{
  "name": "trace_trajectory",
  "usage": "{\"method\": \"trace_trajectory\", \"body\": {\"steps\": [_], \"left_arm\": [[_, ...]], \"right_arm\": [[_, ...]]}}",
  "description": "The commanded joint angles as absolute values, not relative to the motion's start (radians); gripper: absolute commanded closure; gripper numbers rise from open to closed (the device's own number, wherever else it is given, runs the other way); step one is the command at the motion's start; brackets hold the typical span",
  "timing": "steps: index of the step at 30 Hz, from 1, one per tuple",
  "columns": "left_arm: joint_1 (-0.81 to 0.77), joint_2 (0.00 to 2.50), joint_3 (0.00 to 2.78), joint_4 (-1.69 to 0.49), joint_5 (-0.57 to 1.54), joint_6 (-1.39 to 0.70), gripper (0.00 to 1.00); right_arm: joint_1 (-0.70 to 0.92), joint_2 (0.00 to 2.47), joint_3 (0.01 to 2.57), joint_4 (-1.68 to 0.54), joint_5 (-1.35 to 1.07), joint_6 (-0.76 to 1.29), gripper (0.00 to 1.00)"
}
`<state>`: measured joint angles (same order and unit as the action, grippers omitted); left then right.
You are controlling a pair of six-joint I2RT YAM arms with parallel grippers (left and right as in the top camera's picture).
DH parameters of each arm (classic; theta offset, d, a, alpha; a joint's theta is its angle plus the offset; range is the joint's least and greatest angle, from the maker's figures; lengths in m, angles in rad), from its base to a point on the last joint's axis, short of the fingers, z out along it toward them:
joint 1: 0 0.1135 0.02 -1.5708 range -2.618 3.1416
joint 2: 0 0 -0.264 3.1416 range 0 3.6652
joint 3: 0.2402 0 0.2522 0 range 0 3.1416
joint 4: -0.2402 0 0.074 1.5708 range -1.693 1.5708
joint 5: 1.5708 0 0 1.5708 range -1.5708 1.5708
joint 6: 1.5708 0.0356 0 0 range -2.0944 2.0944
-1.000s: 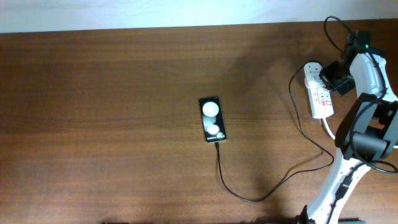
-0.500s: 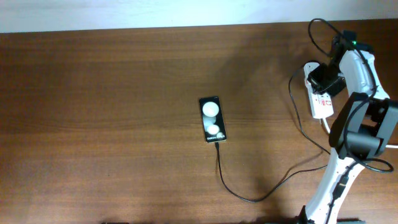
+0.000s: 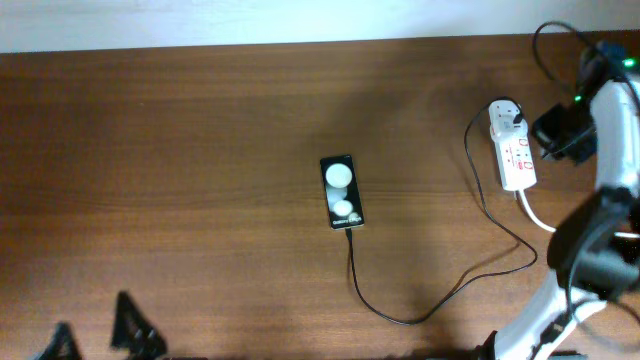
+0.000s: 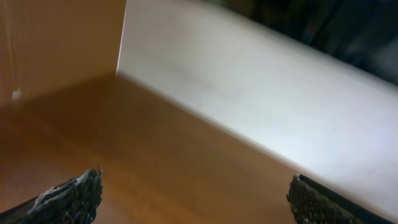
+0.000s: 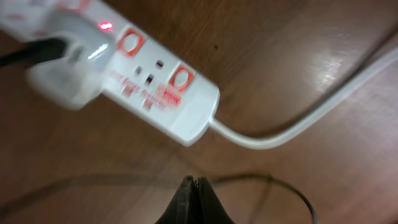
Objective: Plug charger to phone and switch on socket
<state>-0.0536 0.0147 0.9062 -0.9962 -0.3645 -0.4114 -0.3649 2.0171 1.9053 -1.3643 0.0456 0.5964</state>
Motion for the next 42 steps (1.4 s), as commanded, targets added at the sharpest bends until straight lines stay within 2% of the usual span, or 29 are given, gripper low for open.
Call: {"method": "trace_trajectory", "body": {"steps": [1,13,18,25,26,27,29,42], "left_arm": [[-0.049,0.007,0.772,-0.924,-0.378,-0.456,0.01],[-0.049,0.008,0.223,-0.255,-0.423,-0.455,0.01],[-0.049,0.008,0.098,-0.123,-0.404,-0.455,0.01],[-0.049,0.011,0.033,-0.083,-0.381,-0.383,0.01],[-0.049,0.011,0.033,-0.100,-0.382,-0.383,0.01],[-0.049,0.012,0.033,-0.106,-0.381,-0.383,0.01],[-0.049,0.012,0.033,-0.106,-0.382,-0.383,0.01],[-0.049,0.012,0.033,-0.106,-0.381,-0.383,0.01]], "right_arm": [[-0.353,1.811,1.908,-1.393,0.056,0.591,0.96],[-0.163,1.280,1.908,-1.485,0.068,0.554,0.96],[-0.163,1.181,1.908,-1.539,0.060,0.554,0.96],[-0.163,1.122,1.908,-1.647,0.061,0.554,0.96],[-0.163,1.121,1.908,-1.652,0.061,0.554,0.89],[-0.163,1.121,1.908,-1.662,0.061,0.554,0.63],[-0.163,1.123,1.908,-1.691,0.061,0.554,0.01],[-0.163,1.176,1.906,-1.699,0.087,0.530,0.01]]}}
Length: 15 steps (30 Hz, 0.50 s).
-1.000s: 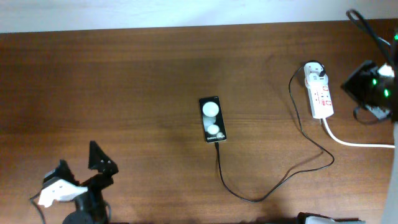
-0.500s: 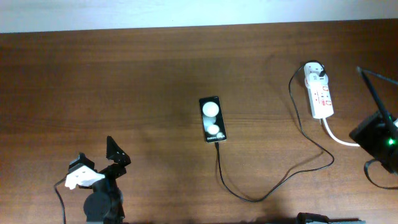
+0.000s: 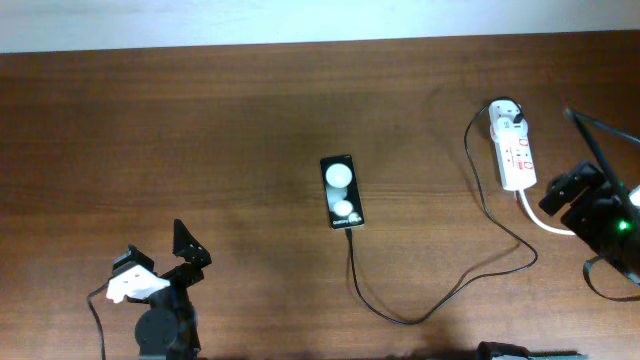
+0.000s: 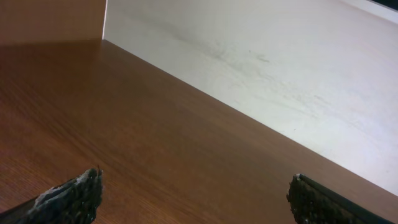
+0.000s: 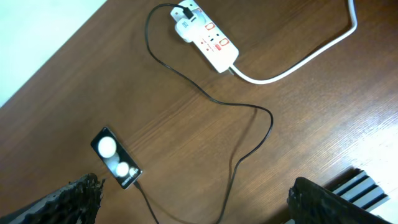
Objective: Plug charger to phone and switch on socket
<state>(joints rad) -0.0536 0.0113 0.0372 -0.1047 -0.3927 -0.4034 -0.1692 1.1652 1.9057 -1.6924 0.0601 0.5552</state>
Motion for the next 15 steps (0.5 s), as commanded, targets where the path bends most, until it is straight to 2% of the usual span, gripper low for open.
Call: {"method": "trace_trajectory", "body": {"steps": [1,7,15], "left_arm": [[-0.049,0.012,0.033,-0.106,-0.381,-0.383,0.01],[-0.049,0.012,0.033,-0.106,-0.381,-0.383,0.01],[-0.049,0.012,0.033,-0.106,-0.382,-0.383,0.01]], "right_arm": [[-0.163,1.179,1.900,-1.698,0.066,0.493,0.01],[-0.163,1.144,1.716,-1.612,0.039,0.414,0.02],[-0.163,0.762,1.166,-1.167,0.013,0.370,0.01]]}}
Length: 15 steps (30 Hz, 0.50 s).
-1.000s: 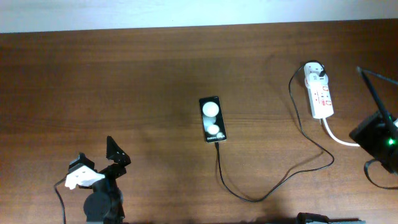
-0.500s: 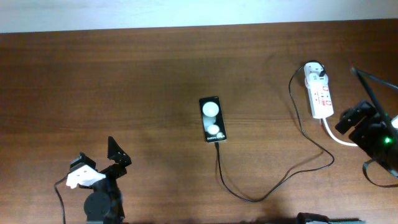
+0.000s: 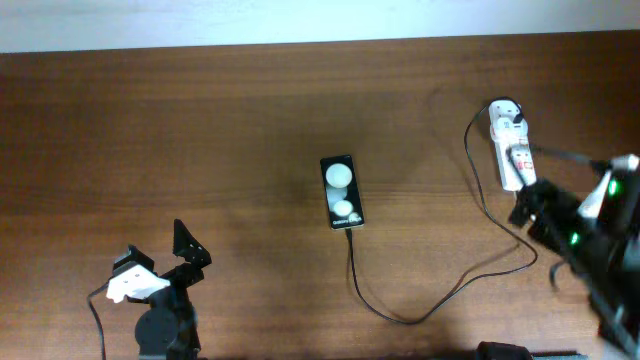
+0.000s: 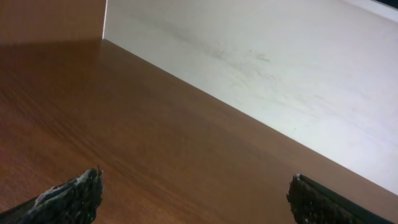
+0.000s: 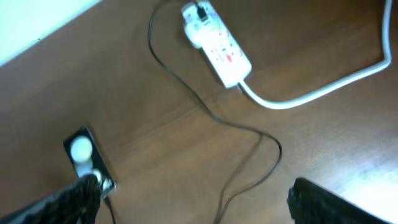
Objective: Plug charger to phone and switch on socket
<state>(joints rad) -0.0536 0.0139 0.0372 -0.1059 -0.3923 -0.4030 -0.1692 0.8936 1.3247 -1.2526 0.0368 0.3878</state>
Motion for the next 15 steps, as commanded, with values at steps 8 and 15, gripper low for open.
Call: {"method": "trace_trajectory", "body": {"steps": [8,15], "left_arm": [[-0.049,0.012,0.033,-0.106,-0.381,-0.383,0.01],[-0.049,0.012,0.033,-0.106,-0.381,-0.383,0.01]], "right_arm": [[-0.154,0.372,0.615,-0.671,-0.182,0.371,0.01],[-0.037,0.067,0.300,-0.380,-0.144,0.371,0.01]]}}
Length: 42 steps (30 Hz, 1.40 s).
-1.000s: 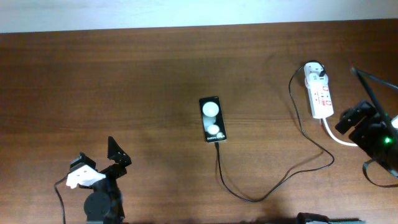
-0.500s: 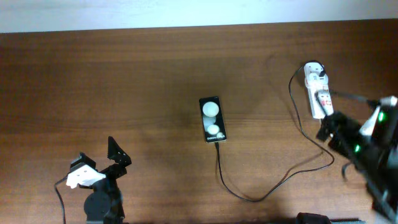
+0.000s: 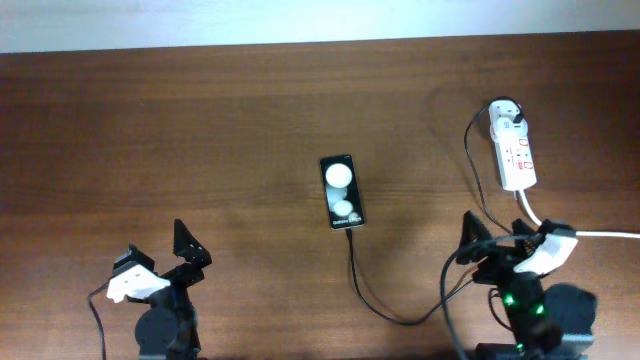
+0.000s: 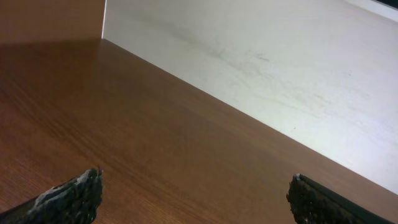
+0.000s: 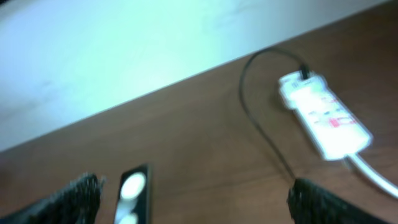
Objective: Plug charger to phone and switch on socket
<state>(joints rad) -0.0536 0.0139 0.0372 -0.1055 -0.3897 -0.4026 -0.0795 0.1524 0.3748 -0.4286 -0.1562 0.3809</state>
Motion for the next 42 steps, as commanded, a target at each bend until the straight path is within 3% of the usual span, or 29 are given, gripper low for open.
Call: {"method": "trace_trajectory", "body": {"steps": [1,13,31,42], "left_arm": [[-0.049,0.012,0.033,-0.106,-0.382,-0.383,0.01],[-0.049,0.012,0.033,-0.106,-0.381,-0.383,0.01],[-0.049,0.012,0.033,-0.106,-0.382,-0.383,0.01],[-0.049,0.012,0.033,-0.106,-0.381,-0.383,0.01]], "right_arm": [[-0.026,0.038,0.270,-0.354,-0.133,0.371,0.01],[-0.019,0.003,0.006,-0.011,-0.097,0.370,0.01],[-0.020,0.003,0.006,-0.078,-0.033,0.101,0.01],[-0.020,0.004,0.006,-0.078,-0.033,0.101,0.01]]}}
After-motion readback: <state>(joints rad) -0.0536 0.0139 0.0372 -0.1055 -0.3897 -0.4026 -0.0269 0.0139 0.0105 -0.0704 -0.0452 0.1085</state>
